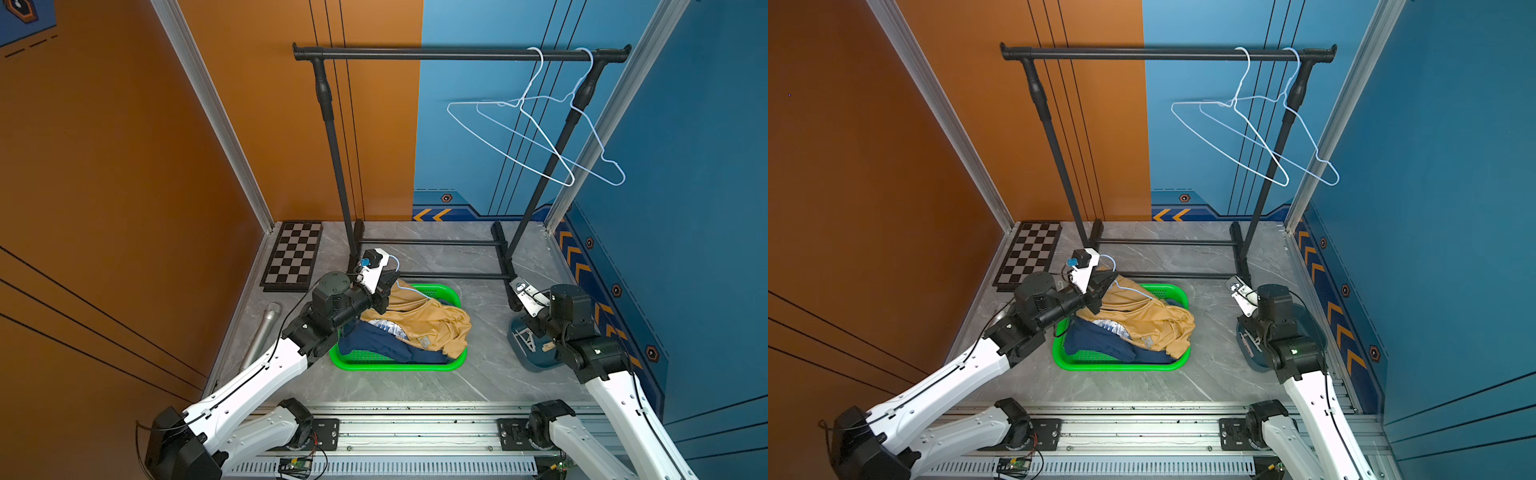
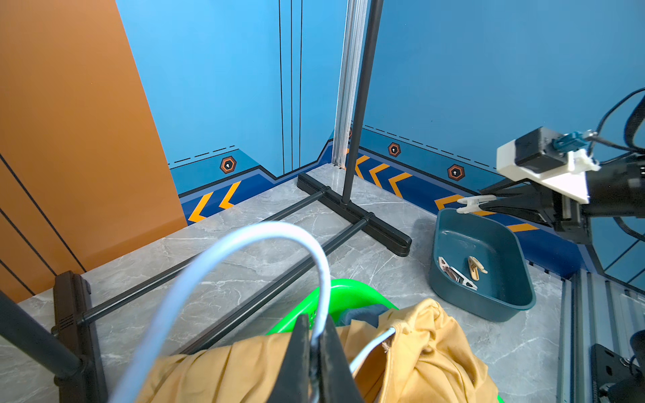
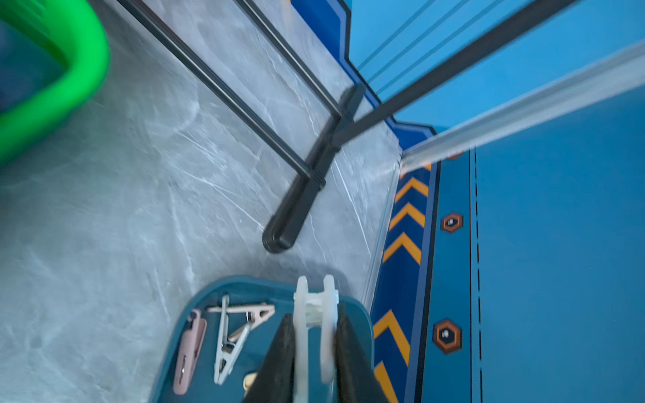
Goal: Remove the clothespins securing t-shirts to the hanger
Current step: Place the clothespin in the storage box.
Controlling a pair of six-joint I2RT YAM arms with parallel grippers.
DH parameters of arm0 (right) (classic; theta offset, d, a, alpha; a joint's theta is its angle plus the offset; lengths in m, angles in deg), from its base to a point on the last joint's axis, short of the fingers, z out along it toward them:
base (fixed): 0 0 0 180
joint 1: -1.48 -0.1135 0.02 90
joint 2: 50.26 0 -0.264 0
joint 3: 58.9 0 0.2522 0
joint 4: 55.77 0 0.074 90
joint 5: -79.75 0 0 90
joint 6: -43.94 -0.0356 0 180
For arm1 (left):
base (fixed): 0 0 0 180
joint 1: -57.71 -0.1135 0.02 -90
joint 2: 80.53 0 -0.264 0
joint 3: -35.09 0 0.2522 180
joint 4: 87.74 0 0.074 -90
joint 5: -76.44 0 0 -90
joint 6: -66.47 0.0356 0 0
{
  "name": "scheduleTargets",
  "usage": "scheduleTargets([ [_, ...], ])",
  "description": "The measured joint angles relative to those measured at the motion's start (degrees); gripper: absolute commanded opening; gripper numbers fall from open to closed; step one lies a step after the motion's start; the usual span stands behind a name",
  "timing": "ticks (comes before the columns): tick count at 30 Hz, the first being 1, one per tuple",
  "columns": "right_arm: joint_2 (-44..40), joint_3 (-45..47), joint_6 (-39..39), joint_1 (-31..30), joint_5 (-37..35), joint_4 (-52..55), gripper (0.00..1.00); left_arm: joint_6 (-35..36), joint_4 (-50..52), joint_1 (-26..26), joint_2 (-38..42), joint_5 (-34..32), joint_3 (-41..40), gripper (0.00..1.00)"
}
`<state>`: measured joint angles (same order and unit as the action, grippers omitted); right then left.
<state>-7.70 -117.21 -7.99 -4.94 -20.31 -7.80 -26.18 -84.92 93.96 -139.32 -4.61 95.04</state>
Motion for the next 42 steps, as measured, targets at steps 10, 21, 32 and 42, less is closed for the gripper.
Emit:
scheduleTargets([
  [10, 5.8, 7.2, 0.7, 11.1, 2.3, 1.2, 0.23, 1.4, 0.0, 1.8, 0.5, 0.0, -0.1, 0.00],
  [21, 16.9, 9.8, 1.1, 14.6, 3.0, 1.1, 0.29, 1.7, -0.4, 3.2, 0.1, 0.0, -0.2, 0.00],
  [32, 18.6, 9.8, 2.0, 14.6, 3.9, 0.5, 0.44, 1.8, -0.5, 3.3, -0.2, -0.2, -0.2, 0.00],
  [42, 15.3, 10.7, 2.3, 14.7, 4.0, 0.6, 0.74, 1.8, -0.6, 3.3, 0.9, -1.1, -1.3, 0.00],
])
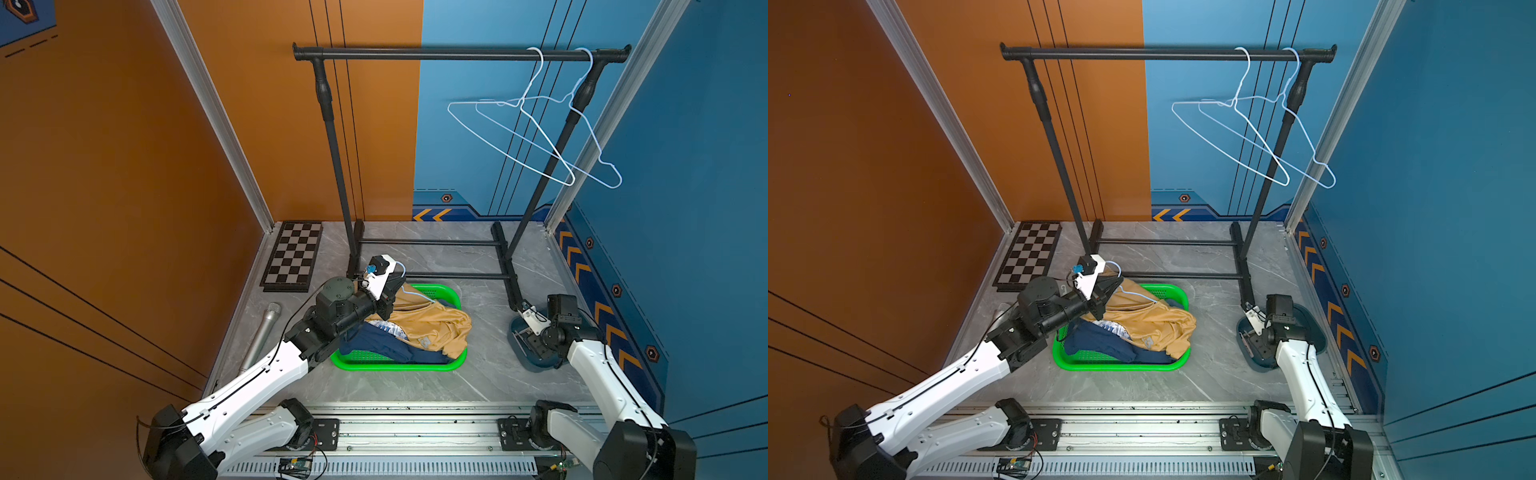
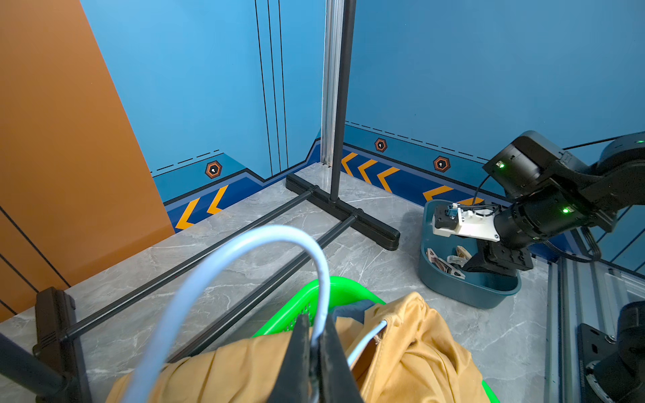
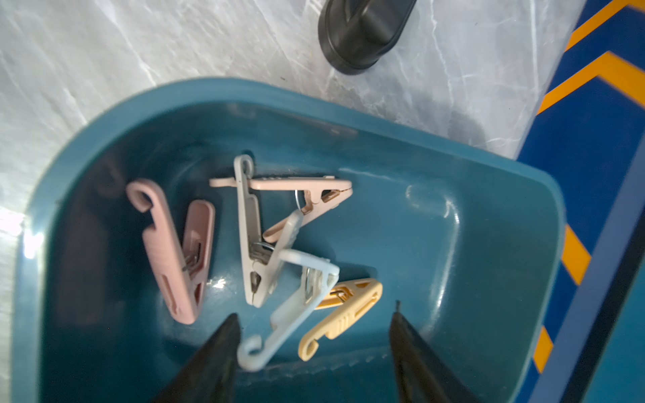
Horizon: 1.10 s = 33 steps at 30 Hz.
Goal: Remove the clothespins securing t-shirts to the hanger
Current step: Place the clothespin in the storage box, then adjust the hanger.
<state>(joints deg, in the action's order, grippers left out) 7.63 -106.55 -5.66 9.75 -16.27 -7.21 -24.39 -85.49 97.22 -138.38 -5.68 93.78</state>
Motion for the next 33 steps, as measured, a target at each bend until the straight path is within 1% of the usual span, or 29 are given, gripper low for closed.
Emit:
scheduleTargets([
  [6, -7.1, 0.1, 0.0, -0.7, -0.2, 0.0, 0.78, 0.0, -0.2, 0.0, 0.9, -0.2, -0.4, 0.00],
  [11, -13.1, -0.9, -0.5, -2.2, -0.9, -0.1, 0.79, 0.0, -0.1, 0.0, 1.4, -0.2, -0.4, 0.00],
  [16, -16.7, -4.1, -3.6, -2.3, -1.8, -1.0, 0.80, -0.6, 0.0, -0.1, 3.2, -0.2, -0.4, 0.00],
  [21, -19.2, -6.3, -9.2, -2.3, -1.4, -3.3, 0.81, -0.7, 1.9, -0.1, 3.7, -0.2, 0.6, 0.00],
  [26, -20.0, -8.9, -15.6, -2.5, 2.5, -6.3, 0.81, -0.6, 4.3, -0.1, 3.7, -0.2, 3.0, 0.00],
  [33, -18.2, -13.9, -21.7, -6.1, 9.7, -9.5, 0.81, -0.7, 6.6, -0.5, 2.8, -0.2, 6.1, 0.00],
])
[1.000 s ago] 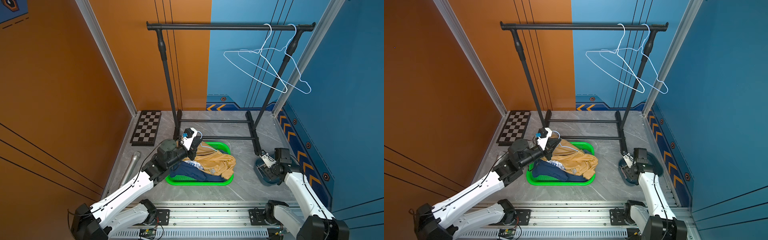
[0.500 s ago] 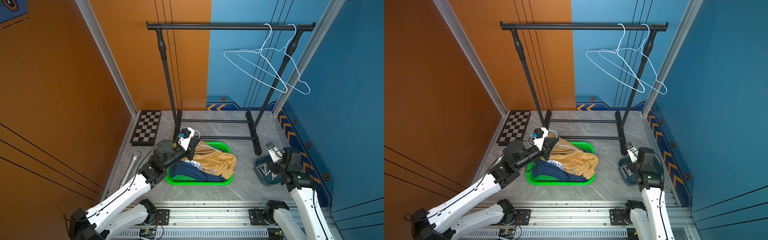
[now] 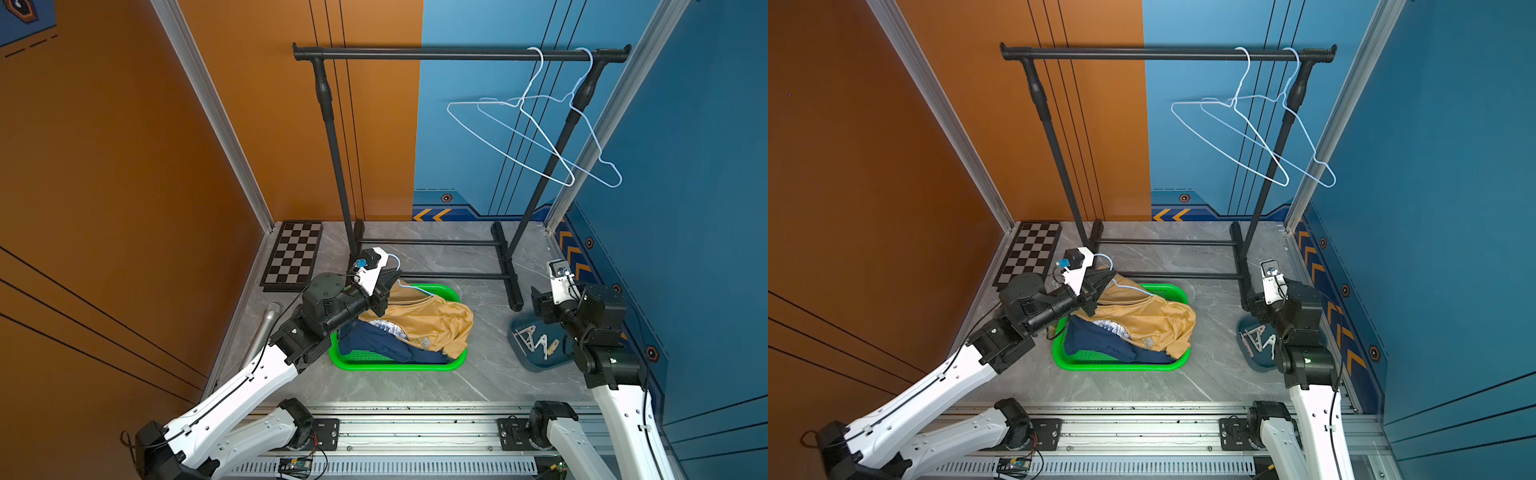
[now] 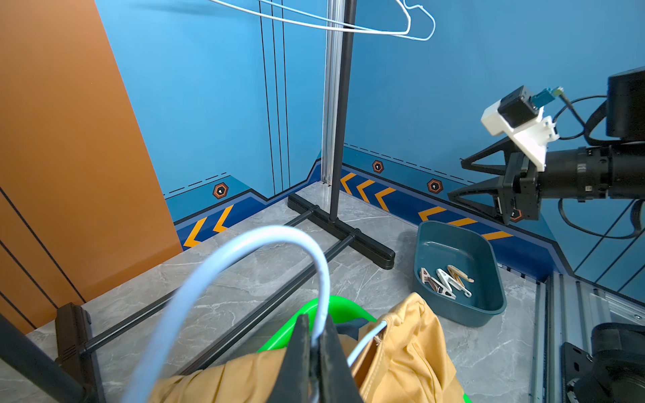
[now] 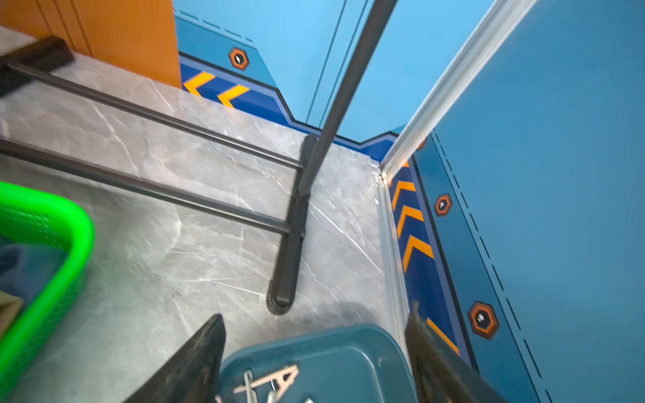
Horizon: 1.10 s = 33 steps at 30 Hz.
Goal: Remove the clothespins securing t-shirts to the hanger
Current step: Adjust the hanger.
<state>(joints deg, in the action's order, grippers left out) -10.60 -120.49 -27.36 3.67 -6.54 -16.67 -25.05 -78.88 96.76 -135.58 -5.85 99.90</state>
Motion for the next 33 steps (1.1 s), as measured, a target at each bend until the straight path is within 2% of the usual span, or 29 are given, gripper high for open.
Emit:
scheduleTargets([
  [6, 2.3, -1.9, -3.7, -6.0, 4.2, -1.9, 0.82, -0.4, 1.4, 0.0, -0.4, 0.0, 0.4, 0.00],
  [14, 7.9, -2.5, -5.5, -18.6, 7.4, -4.2, 0.82, -0.5, 2.6, 0.0, -0.4, 0.0, 0.4, 0.00],
  [21, 15.3, -5.6, -5.7, -28.3, 13.5, -7.7, 0.82, -0.4, 3.1, 0.0, -0.4, 0.0, 0.4, 0.00],
  [27, 20.1, -6.3, -7.1, -33.6, 21.2, -15.6, 0.81, -0.4, 3.1, -0.1, -0.4, 0.5, 0.4, 0.00],
  [33, 27.0, -7.6, -11.4, -36.5, 28.6, -26.2, 0.79, -0.4, 3.1, -0.7, -0.4, 1.4, 0.4, 0.00],
])
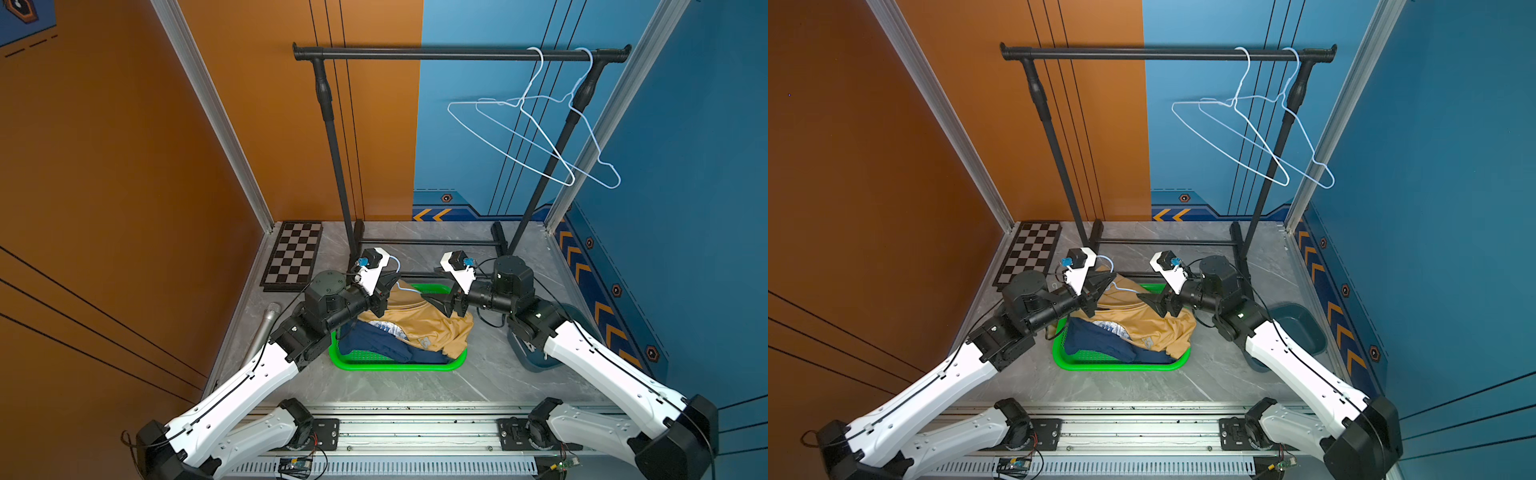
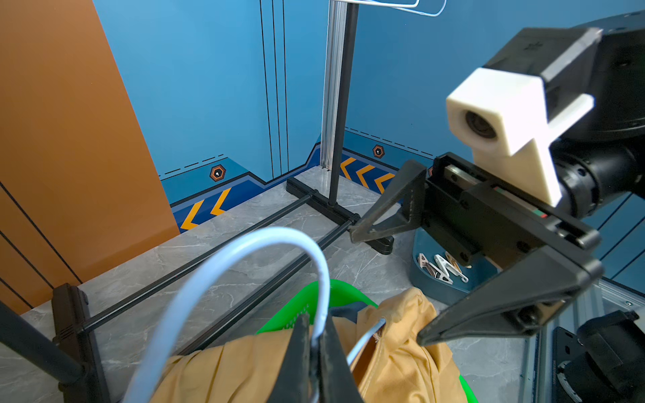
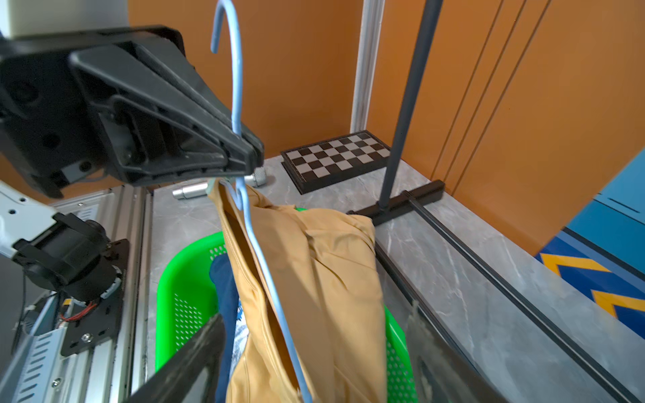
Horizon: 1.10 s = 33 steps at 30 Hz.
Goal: Remove the clothespins securing t-shirts to the hanger
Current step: Adjust the hanger.
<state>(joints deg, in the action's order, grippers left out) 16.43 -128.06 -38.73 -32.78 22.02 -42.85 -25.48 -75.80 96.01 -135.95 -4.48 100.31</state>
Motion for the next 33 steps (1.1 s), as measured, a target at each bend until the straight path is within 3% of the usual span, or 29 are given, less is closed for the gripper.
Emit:
scheduleTargets([
  [12, 11.6, -7.0, -5.7, -3.2, 10.2, -10.3, 0.65, 0.0, 0.0, -0.8, 0.0, 1.7, 0.0, 0.00],
  [24, 14.6, -10.7, -2.1, -5.2, 12.2, -5.3, 0.52, -0.9, -0.1, -1.7, 0.0, 2.4, 0.0, 0.00],
  [33, 16.6, -12.6, 1.9, -6.1, 12.2, -0.5, 0.33, -1.1, -0.1, -1.9, 0.0, 3.0, 0.0, 0.00],
])
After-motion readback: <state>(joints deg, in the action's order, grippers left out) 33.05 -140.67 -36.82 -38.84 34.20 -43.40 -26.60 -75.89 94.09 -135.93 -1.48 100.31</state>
